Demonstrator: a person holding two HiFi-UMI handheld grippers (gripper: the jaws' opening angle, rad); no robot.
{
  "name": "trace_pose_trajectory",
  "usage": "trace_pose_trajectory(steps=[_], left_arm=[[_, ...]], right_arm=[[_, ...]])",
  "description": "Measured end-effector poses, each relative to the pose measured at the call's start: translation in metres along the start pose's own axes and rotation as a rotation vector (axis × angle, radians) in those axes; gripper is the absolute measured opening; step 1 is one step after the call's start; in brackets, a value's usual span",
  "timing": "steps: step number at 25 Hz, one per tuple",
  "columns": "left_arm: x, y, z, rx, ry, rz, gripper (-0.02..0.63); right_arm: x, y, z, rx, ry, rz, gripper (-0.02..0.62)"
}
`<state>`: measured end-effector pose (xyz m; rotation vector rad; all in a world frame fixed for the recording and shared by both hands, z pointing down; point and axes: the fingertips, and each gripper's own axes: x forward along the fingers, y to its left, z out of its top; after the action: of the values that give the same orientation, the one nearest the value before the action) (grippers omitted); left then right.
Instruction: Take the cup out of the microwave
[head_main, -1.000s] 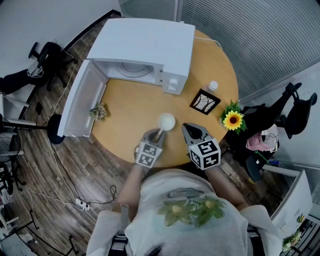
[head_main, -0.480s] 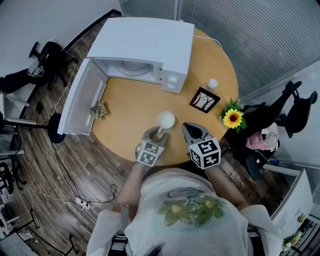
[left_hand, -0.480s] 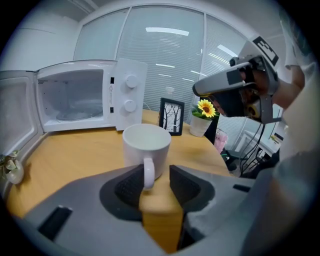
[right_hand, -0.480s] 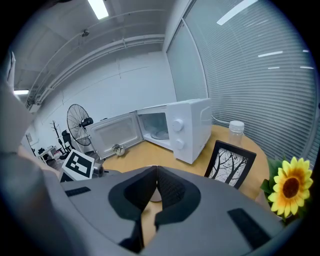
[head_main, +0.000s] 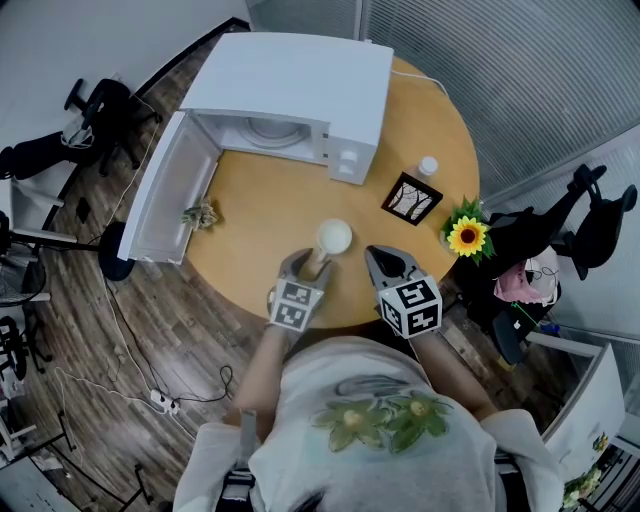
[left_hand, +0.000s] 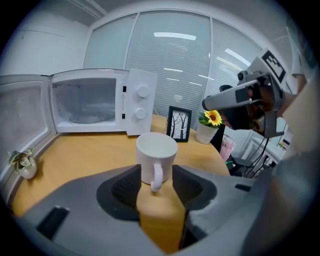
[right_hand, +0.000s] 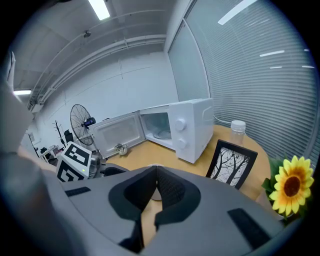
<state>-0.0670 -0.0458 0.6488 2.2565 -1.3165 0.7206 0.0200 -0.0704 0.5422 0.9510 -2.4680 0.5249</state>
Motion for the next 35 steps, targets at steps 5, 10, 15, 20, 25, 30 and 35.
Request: trace_pose_trajectory(steps=[5,10,15,20,25,30,35], left_arm=[[-0.017,0.004,0.018,-0.016,-0.054,0.043,0.176],[-0.040,0.011,0.048,-0.044,-0.135,0.100,0.174],[-0.055,0.002,0.074,-0.057,-0.176,0.114,0.145],[-0.070,-0.014,0.098,-0.029,-0.233,0.160,0.031],[-0.082,-0.032,0.115,-0.049,-0.263,0.167,0.005],[-0.092,-0.042,0.125,-0.079,-0.278,0.181,0.005],[-0.102,-0.052,0.133,-0.090,-0.298,0.195,0.005]], right_arm=[[0.000,0.004,0.002,-0.012,-0.004,0.025,0.017],[-0.002,0.007,0.008,-0.027,-0.017,0.048,0.017],[-0.007,0.010,0.018,-0.052,-0.037,0.066,0.017],[-0.015,0.020,0.026,-0.085,-0.052,0.109,0.017],[-0.027,0.030,0.034,-0.112,-0.067,0.147,0.017],[-0.035,0.032,0.040,-0.133,-0.076,0.175,0.017],[-0.047,0.037,0.047,-0.155,-0.085,0.203,0.017]])
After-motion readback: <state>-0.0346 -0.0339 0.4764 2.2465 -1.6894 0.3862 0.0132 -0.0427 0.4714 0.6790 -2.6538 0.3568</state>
